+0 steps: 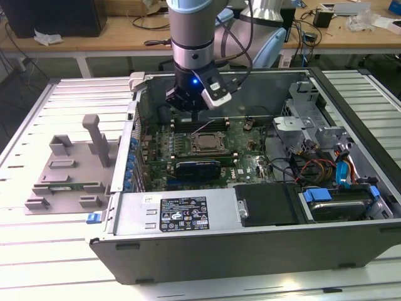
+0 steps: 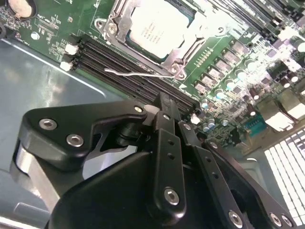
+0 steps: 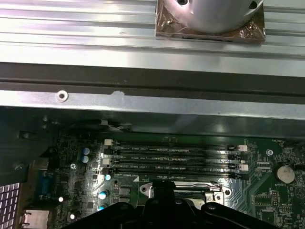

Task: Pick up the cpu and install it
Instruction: 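Install the first cpu locking lever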

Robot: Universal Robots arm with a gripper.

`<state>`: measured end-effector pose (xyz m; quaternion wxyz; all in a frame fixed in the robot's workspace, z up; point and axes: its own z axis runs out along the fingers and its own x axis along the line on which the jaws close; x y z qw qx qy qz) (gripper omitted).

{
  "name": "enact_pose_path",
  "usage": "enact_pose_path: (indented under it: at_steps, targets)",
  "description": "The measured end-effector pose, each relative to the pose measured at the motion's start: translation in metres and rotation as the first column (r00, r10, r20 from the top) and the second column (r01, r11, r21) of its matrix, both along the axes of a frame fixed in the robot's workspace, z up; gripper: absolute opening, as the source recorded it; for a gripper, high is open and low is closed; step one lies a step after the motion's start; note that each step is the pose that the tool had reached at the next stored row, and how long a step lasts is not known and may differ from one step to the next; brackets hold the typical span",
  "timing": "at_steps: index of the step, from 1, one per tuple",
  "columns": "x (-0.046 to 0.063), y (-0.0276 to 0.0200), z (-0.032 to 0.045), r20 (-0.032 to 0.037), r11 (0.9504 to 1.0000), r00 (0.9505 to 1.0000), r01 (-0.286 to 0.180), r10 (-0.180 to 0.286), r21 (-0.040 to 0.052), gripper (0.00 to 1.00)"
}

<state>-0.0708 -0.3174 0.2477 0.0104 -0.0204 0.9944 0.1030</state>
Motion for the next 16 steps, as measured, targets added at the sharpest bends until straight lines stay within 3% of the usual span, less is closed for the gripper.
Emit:
enact_pose_path:
  at_steps: [1,3,4,7,10,16]
  targets:
    - [0.000,-0.0005,-0.0009,0.0144,1.0000,0.9999,0.000,0.000,-0.0001,0.11]
    - [0.000,-0.0010,-0.0016,0.0303,1.0000,0.9995,0.000,0.000,-0.0003,0.11]
    - [0.000,-0.0015,-0.0021,0.0462,1.0000,0.9989,0.000,0.000,-0.0005,0.11]
    - [0.000,-0.0022,-0.0036,0.0719,1.0000,0.9974,0.000,0.000,-0.0007,0.11]
    - [0.000,-0.0022,-0.0039,0.0726,1.0000,0.9974,0.000,0.000,-0.0009,0.11]
    - [0.001,-0.0022,-0.0114,0.0763,0.9980,0.9950,0.064,-0.064,-0.0007,0.11]
